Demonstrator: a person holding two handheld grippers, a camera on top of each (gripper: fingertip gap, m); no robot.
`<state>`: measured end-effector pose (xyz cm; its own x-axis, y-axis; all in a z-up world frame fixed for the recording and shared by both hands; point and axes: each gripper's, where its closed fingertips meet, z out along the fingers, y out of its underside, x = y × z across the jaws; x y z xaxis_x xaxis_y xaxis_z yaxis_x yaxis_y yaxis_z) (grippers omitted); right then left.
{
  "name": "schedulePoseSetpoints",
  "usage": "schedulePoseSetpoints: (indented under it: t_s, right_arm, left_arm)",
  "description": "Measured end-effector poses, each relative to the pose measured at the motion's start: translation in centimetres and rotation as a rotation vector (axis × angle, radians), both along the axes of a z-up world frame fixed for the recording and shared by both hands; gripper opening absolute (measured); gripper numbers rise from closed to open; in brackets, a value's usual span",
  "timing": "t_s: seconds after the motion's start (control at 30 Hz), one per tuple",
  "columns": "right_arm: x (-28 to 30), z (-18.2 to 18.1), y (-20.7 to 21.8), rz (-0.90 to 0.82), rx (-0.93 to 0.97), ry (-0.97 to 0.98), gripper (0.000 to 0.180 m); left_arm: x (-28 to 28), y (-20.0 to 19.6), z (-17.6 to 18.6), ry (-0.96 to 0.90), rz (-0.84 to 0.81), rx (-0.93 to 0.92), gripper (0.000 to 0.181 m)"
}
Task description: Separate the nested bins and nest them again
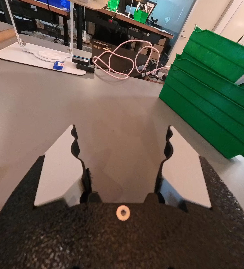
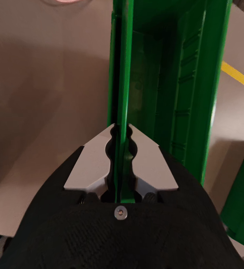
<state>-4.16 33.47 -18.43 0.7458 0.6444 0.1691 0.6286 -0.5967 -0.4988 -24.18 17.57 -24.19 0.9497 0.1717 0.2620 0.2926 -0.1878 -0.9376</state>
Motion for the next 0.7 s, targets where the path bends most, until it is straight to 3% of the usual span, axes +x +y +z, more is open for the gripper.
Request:
schedulePoseSetpoints:
  t_s: [0.1, 0.17, 0.33, 0.47, 0.57, 0.7]
  right_arm:
    - [0.4, 1.1, 0.6, 0.022, 0.114, -0.011, 0.038]
    - [-0.6, 3.4, 0.2, 0.088, 0.206, 0.123, 0.059]
    - [1.7, 11.0, -3.1, 0.237, 0.512, 0.482, 0.062]
    - [11.7, 13.3, -4.5, 0.251, 0.857, 0.522, 0.063]
    - [22.7, 12.5, -3.8, 0.113, 1.135, 0.422, 0.068]
    - [35.9, 7.3, -2.2, -0.124, 1.196, 0.353, 0.127]
  left_arm:
    - [0.0, 0.0, 0.1, -0.003, -0.002, 0.006, 0.119]
    - [0.0, 0.0, 0.1, -0.007, -0.003, 0.009, 0.119]
    - [0.0, -0.1, 0.2, -0.011, -0.007, 0.018, 0.12]
    - [0.0, 0.0, 0.2, -0.03, -0.01, 0.025, 0.12]
    - [-0.1, -0.1, 0.3, -0.038, -0.008, 0.031, 0.12]
    - [-0.2, -0.1, 0.4, -0.041, -0.002, 0.036, 0.12]
